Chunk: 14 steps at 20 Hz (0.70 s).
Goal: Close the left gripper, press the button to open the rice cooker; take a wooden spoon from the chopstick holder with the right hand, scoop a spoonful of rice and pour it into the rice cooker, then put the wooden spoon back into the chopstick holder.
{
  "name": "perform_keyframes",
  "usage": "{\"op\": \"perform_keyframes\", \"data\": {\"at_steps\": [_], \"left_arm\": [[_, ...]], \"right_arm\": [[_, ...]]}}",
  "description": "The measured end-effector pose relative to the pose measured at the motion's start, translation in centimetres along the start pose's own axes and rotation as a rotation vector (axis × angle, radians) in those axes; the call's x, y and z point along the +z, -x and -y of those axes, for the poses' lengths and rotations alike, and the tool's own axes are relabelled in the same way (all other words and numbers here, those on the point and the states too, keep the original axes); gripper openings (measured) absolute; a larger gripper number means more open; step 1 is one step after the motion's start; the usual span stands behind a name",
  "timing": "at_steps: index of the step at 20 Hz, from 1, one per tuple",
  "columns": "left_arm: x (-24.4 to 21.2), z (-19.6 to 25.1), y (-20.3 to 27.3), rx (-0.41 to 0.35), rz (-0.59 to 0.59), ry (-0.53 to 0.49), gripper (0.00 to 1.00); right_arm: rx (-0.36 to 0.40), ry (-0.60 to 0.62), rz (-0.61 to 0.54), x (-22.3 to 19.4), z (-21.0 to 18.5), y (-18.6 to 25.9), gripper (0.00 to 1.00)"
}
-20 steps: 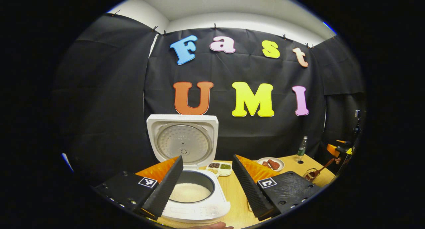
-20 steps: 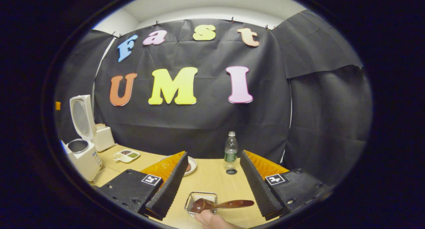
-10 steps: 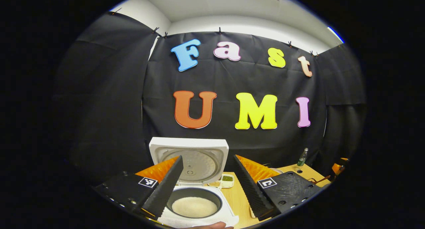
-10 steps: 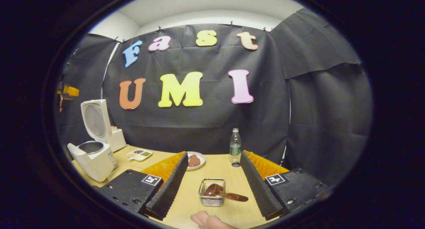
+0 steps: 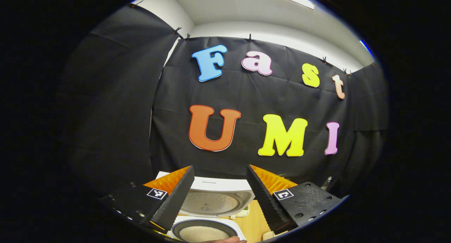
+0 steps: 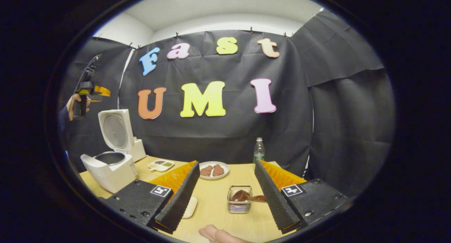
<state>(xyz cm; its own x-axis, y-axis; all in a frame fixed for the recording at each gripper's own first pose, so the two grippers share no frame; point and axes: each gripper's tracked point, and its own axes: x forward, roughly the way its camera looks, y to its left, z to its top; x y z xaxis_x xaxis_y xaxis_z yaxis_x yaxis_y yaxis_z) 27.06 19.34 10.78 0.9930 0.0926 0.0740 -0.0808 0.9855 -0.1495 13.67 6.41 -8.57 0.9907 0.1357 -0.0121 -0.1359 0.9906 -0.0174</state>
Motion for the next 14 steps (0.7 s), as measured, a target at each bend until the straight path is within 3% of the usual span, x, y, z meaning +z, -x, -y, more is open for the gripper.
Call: {"op": "perform_keyframes", "data": {"at_steps": [3,11,14], "left_arm": [[-1.1,-0.4,-2.9,0.009,-0.005,0.002,0.94],[-6.1,-2.4,-8.0,0.096,-0.103,-0.210,0.94],[-6.0,-2.7,-8.0,0.115,-0.113,-0.172,0.95]], "right_arm": [[0.002,0.010,0.009,0.4,-0.9,0.8,0.98],[-0.020,0.040,0.010,0.5,-1.7,2.8,0.97],[-0.027,0.047,0.008,0.4,-1.8,3.4,0.98]]}}
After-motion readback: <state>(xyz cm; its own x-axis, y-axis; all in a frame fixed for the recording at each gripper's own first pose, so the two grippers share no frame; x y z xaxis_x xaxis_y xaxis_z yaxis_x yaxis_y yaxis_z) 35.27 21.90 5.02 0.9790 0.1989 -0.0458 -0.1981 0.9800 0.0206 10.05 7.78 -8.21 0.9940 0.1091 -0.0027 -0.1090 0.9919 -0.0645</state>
